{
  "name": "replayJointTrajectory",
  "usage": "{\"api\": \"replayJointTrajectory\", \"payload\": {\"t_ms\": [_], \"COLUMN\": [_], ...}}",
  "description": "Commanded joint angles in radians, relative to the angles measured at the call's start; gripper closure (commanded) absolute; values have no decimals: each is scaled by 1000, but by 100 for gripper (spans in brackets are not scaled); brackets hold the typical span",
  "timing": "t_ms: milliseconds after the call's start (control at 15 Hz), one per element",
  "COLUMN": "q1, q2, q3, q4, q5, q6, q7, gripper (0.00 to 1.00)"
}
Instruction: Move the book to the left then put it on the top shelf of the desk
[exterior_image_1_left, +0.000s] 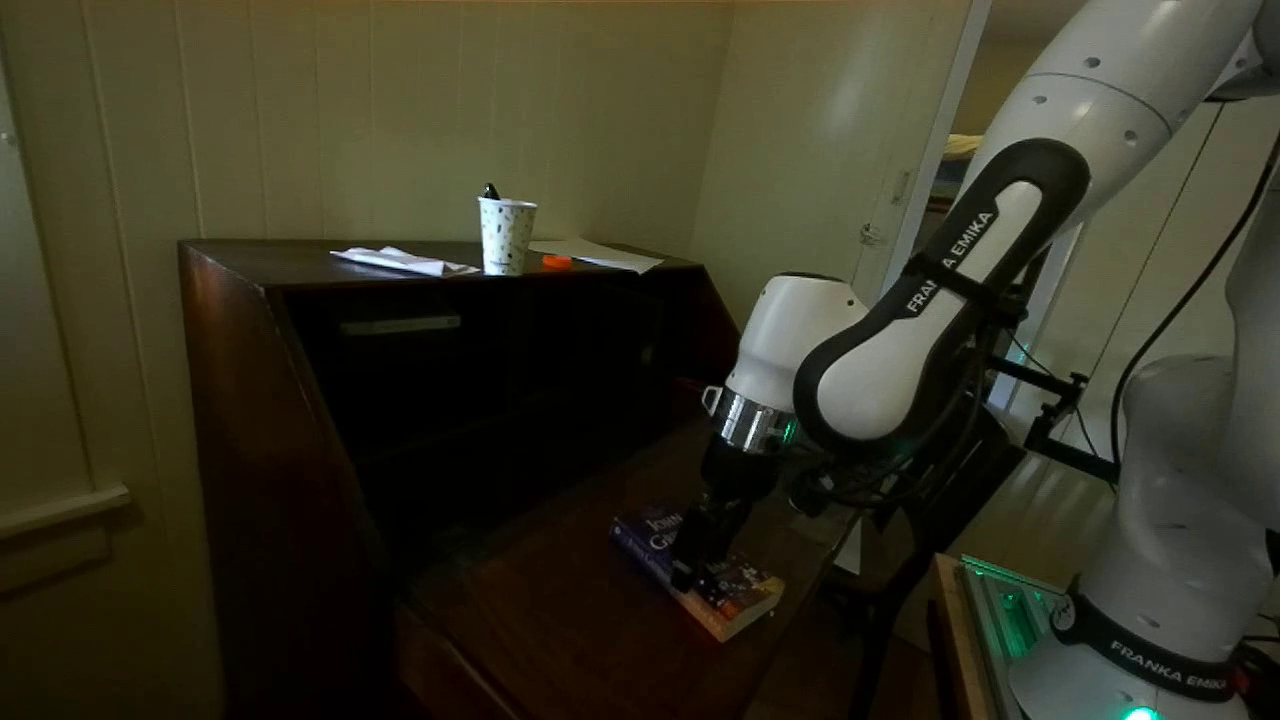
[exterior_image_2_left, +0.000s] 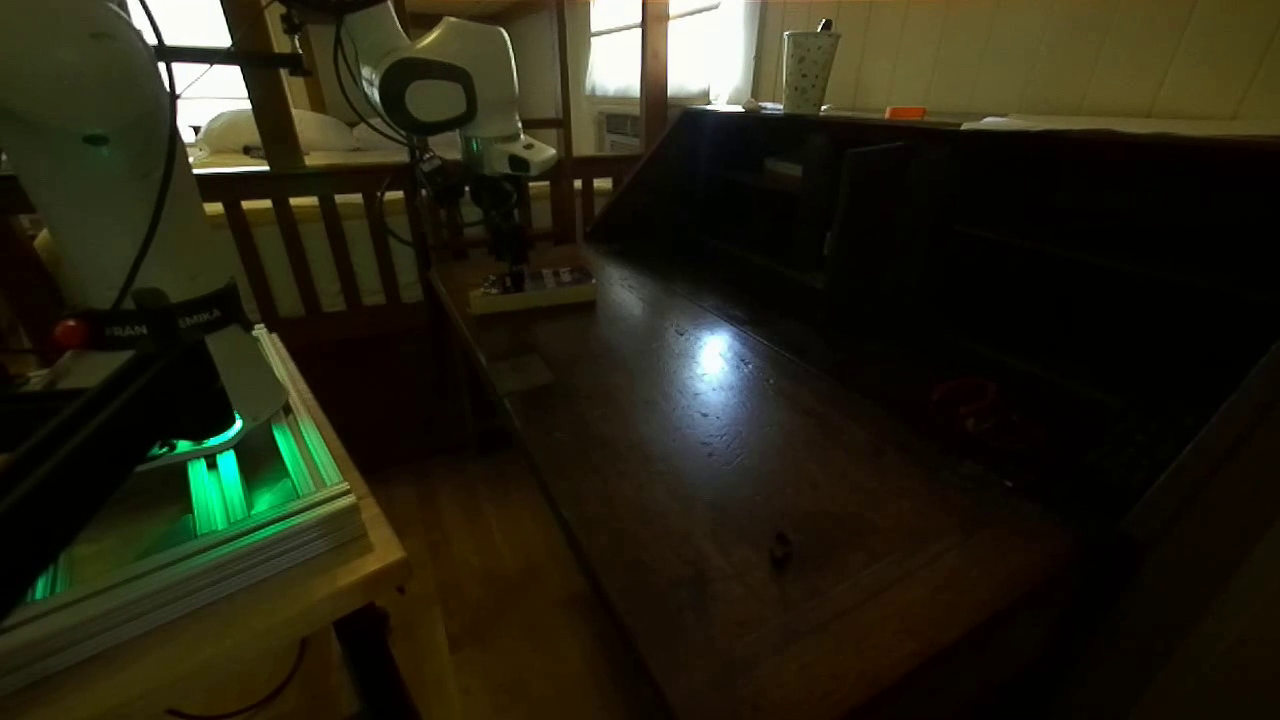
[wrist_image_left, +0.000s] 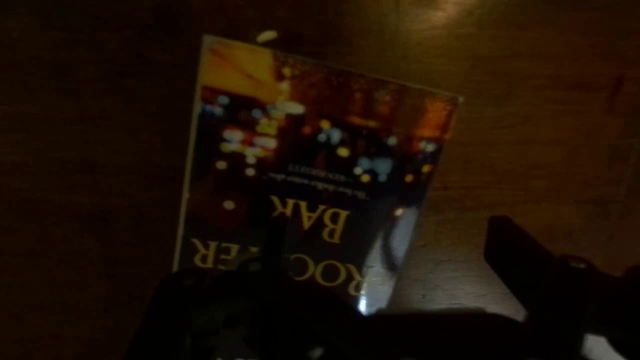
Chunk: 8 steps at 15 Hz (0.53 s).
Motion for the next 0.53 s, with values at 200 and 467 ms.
{"api": "replayJointTrajectory", "payload": {"t_ms": [200, 467], "q1": [65, 197], "q2": [72, -90], "q3": [22, -238], "q4": [72, 2], "q5": [-51, -410], "q6": [4, -40], "q7": [21, 238], "gripper": [0, 0]}}
